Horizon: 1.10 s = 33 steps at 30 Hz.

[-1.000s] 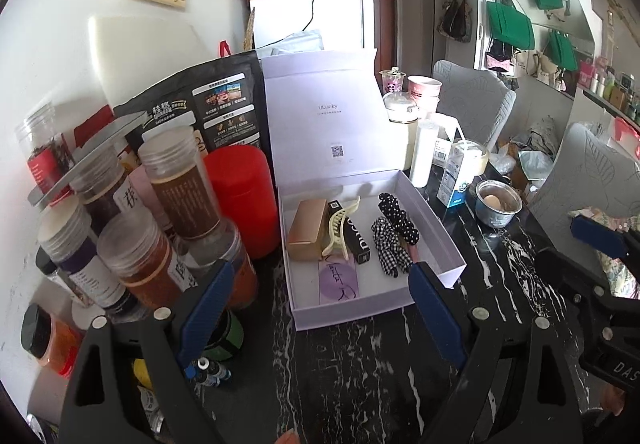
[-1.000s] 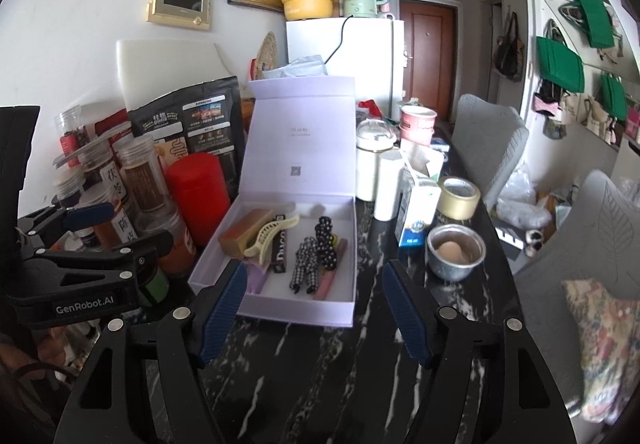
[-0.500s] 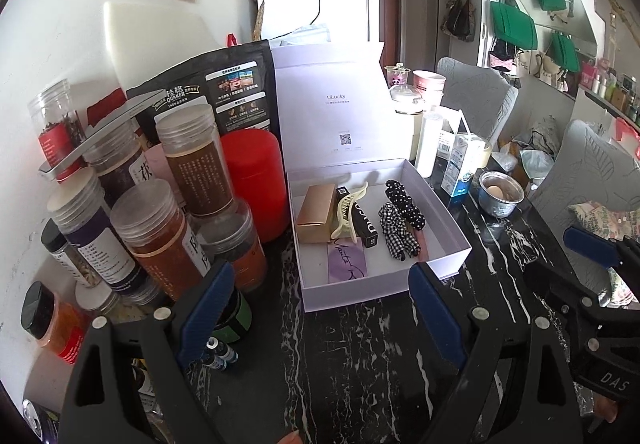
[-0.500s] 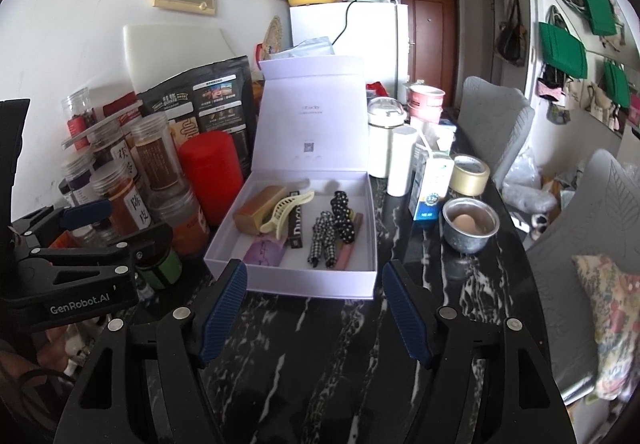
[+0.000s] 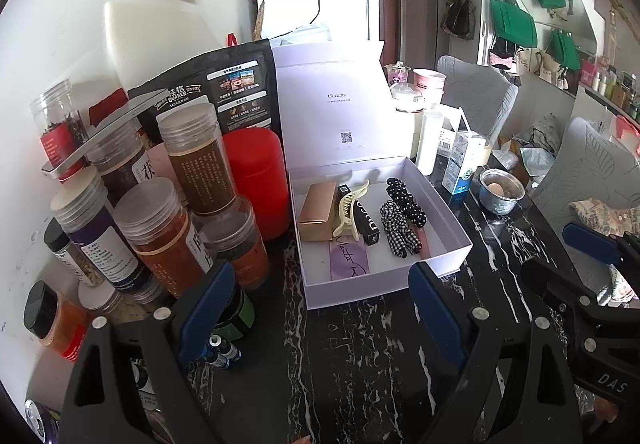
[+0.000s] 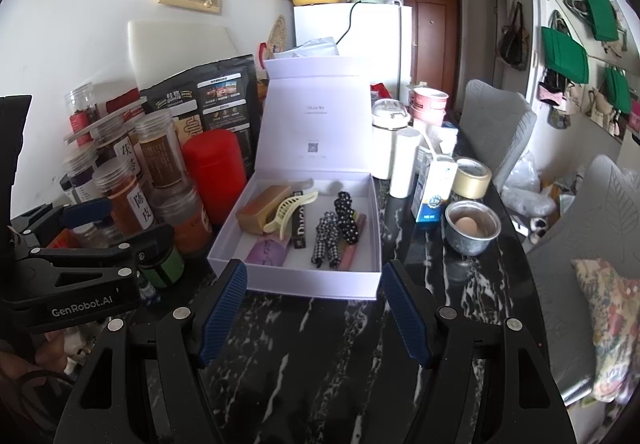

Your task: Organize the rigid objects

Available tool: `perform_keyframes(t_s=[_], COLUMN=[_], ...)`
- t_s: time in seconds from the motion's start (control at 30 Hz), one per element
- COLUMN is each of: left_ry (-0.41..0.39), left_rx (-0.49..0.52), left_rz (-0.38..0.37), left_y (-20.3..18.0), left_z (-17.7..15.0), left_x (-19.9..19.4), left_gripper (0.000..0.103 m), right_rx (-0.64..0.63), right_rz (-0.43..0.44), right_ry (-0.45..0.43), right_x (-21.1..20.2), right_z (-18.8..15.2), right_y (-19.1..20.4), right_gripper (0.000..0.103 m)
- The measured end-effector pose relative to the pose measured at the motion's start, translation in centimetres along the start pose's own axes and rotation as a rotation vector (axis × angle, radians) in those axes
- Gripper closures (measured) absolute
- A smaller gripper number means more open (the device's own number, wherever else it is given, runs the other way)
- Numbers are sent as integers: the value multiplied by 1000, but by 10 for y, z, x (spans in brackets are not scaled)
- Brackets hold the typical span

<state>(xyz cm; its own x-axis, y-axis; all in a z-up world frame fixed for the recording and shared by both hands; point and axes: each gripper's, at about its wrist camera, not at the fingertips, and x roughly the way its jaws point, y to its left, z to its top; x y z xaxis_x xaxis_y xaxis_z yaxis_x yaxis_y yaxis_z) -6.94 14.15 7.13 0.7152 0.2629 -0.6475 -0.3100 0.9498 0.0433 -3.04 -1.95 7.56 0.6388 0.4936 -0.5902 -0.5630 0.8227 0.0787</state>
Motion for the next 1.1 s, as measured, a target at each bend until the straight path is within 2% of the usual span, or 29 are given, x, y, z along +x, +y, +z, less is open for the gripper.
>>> perform_keyframes(t_s=[1.1], left_ry=[21], left_rx=[38], left_rz=[-8], left_y=[-9], left_z=[-3], left_x=[-1], left_gripper=[13], right_rx=[6], right_rz=[-21], right_ry=[3], right_x=[-3], right_z=[-2], right_y=[-4], right_gripper=[32])
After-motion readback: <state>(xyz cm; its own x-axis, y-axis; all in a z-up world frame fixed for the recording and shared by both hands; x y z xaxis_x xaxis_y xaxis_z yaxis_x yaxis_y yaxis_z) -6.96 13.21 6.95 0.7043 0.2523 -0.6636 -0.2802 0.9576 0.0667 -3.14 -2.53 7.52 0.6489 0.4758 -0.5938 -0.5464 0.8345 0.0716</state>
